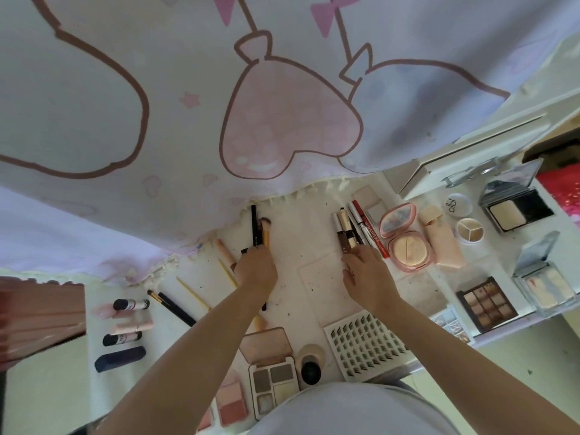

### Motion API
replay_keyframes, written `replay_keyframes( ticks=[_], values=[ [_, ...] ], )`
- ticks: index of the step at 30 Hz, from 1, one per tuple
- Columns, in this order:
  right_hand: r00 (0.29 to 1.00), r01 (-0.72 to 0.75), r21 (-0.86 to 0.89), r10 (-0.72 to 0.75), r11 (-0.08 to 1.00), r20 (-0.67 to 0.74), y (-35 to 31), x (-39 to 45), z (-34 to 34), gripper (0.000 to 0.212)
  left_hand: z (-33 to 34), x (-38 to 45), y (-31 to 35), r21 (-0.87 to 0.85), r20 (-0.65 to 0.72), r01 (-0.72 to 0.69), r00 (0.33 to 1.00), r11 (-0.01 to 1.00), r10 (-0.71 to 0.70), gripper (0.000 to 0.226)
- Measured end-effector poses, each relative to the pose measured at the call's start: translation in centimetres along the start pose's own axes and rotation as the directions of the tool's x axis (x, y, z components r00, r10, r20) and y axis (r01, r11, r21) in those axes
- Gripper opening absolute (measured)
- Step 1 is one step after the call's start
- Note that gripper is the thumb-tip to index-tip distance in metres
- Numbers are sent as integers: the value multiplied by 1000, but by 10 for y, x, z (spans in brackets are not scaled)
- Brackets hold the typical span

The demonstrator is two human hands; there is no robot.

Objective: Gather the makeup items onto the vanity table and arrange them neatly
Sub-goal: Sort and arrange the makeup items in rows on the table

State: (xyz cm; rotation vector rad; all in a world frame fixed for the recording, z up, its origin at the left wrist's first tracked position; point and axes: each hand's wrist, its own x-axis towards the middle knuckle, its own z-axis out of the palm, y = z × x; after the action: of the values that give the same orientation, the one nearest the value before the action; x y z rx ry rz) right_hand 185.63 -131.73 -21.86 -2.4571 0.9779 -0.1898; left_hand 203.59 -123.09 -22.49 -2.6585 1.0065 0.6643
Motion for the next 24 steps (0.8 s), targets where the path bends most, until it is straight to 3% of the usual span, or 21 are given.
replay_keyframes(
  ticks=[3,7,15,21,24],
  values=[
    [1000,-19,7,19,1000,14,4,-1,2,13,1,3,4,97,27,-19,1000,995,16,28],
    [1000,12,-13,-12,1000,-29,3,-2,1,17,1,5,6,54,86,2,996,999,-7,27],
    [997,34,-56,-38,998,-72,3,-5,4,22,-4,-4,5,-199,62,-27,997,980,40,33],
    [995,52,18,-51,998,-80,6,-4,6,21,-5,-12,38,-530,127,-74,978,845,166,40],
    [996,48,30,-46,998,-75,8,-4,3,19,-11,-15,58,-571,194,-106,946,814,260,38]
  ],
)
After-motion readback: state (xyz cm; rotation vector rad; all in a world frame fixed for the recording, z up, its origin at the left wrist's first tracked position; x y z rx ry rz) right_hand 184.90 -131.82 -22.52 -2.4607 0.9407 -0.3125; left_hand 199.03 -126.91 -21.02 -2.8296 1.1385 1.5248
